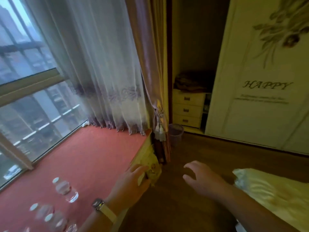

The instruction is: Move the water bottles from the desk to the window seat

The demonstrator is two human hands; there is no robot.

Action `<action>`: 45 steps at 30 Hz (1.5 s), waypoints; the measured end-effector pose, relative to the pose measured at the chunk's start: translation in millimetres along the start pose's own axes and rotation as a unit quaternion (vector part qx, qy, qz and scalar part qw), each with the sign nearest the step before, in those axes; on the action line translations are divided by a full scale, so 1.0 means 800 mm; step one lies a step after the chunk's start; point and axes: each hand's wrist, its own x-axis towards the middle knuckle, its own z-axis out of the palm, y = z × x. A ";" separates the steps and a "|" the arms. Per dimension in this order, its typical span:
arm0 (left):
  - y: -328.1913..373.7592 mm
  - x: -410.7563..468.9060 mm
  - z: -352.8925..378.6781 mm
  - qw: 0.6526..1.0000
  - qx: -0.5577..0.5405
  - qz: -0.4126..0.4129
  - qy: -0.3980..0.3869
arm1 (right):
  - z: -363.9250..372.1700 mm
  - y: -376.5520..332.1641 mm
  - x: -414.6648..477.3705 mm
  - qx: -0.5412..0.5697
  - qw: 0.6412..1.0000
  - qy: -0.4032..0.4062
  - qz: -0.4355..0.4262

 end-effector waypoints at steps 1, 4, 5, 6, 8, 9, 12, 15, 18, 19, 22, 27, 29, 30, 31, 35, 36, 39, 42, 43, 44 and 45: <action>0.013 0.012 0.002 1.000 0.001 0.014 -0.008 | -0.008 0.013 -0.006 0.005 1.000 0.008 0.014; 0.043 0.056 0.010 0.998 0.007 0.043 -0.041 | -0.025 0.052 -0.016 0.019 0.998 0.039 0.051; 0.050 0.073 0.013 0.997 0.003 0.054 -0.046 | -0.029 0.066 -0.016 0.023 0.997 0.049 0.063; 0.056 0.089 0.016 0.997 0.000 0.066 -0.046 | -0.033 0.079 -0.014 0.030 0.995 0.055 0.075; 0.070 0.125 0.021 0.994 0.006 0.088 -0.056 | -0.041 0.101 -0.007 0.042 0.993 0.059 0.098; 0.078 0.144 0.021 0.993 0.012 0.098 -0.062 | -0.045 0.110 -0.001 0.046 0.991 0.058 0.110; 0.093 0.201 0.024 0.991 0.020 0.116 -0.060 | -0.054 0.131 0.029 0.056 0.987 0.060 0.136; 0.088 0.269 0.031 0.988 0.016 0.135 -0.072 | -0.063 0.145 0.075 0.067 0.983 0.066 0.159; 0.079 0.336 0.032 0.984 0.002 0.153 -0.089 | -0.073 0.152 0.129 0.070 0.977 0.073 0.186; 0.076 0.356 0.029 0.983 -0.006 0.160 -0.095 | -0.079 0.154 0.147 0.070 0.976 0.076 0.194; 0.069 0.414 0.022 0.976 -0.017 0.186 -0.110 | -0.099 0.156 0.199 0.060 0.972 0.080 0.214; 0.072 0.514 0.014 0.969 -0.026 0.215 -0.117 | -0.132 0.171 0.261 0.044 0.960 0.122 0.247; 0.079 0.543 0.014 0.965 -0.026 0.234 -0.115 | -0.141 0.180 0.272 0.043 0.957 0.128 0.255; 0.084 0.556 0.014 0.963 -0.026 0.242 -0.113 | -0.146 0.186 0.278 0.043 0.956 0.131 0.259; 0.089 0.568 0.016 0.962 -0.025 0.246 -0.112 | -0.152 0.193 0.283 0.042 0.955 0.135 0.262; 0.121 0.619 0.031 0.957 -0.002 0.266 -0.115 | -0.174 0.234 0.302 0.032 0.950 0.146 0.275; 0.131 0.632 0.038 0.956 0.002 0.268 -0.120 | -0.177 0.247 0.306 0.027 0.949 0.148 0.277; 0.162 0.670 0.062 0.952 0.023 0.274 -0.136 | -0.184 0.295 0.321 0.025 0.947 0.152 0.281; 0.199 0.711 0.085 0.949 0.044 0.275 -0.150 | -0.193 0.354 0.345 0.032 0.947 0.156 0.277; 0.213 0.727 0.091 0.948 0.050 0.274 -0.153 | -0.198 0.374 0.353 0.033 0.949 0.157 0.271; 0.229 0.744 0.097 0.948 0.054 0.273 -0.154 | -0.207 0.393 0.361 0.031 0.951 0.159 0.265; 0.246 0.760 0.102 0.948 0.055 0.271 -0.157 | -0.217 0.412 0.369 0.027 0.952 0.158 0.260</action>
